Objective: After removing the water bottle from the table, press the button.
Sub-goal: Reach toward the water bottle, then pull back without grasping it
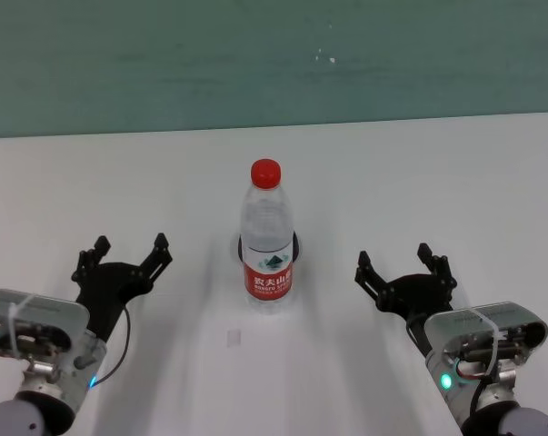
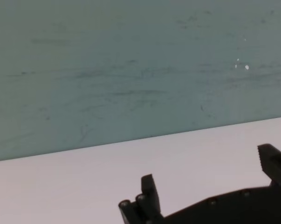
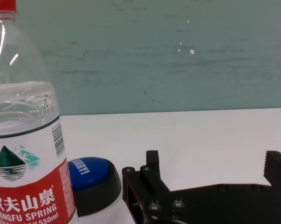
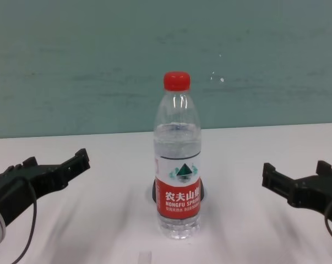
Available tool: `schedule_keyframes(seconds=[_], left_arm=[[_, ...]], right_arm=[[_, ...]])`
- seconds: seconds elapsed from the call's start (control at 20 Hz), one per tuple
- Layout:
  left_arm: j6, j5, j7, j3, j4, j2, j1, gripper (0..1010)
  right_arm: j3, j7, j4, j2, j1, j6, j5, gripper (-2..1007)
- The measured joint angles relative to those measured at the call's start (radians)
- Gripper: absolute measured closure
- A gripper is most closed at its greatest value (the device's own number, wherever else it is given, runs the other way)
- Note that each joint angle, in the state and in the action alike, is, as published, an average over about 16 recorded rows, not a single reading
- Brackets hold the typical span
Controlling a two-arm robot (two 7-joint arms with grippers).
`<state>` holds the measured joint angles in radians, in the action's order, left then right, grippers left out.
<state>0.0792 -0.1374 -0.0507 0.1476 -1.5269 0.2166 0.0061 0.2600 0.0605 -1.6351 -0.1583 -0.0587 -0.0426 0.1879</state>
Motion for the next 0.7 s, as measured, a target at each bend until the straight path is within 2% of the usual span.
schedule_keyframes(seconds=[0.7], left_arm=[[0.000, 0.000, 0.000, 0.000, 0.000, 0.000, 0.000, 7]], right_arm=[[0.000, 0.000, 0.000, 0.000, 0.000, 0.000, 0.000, 5]])
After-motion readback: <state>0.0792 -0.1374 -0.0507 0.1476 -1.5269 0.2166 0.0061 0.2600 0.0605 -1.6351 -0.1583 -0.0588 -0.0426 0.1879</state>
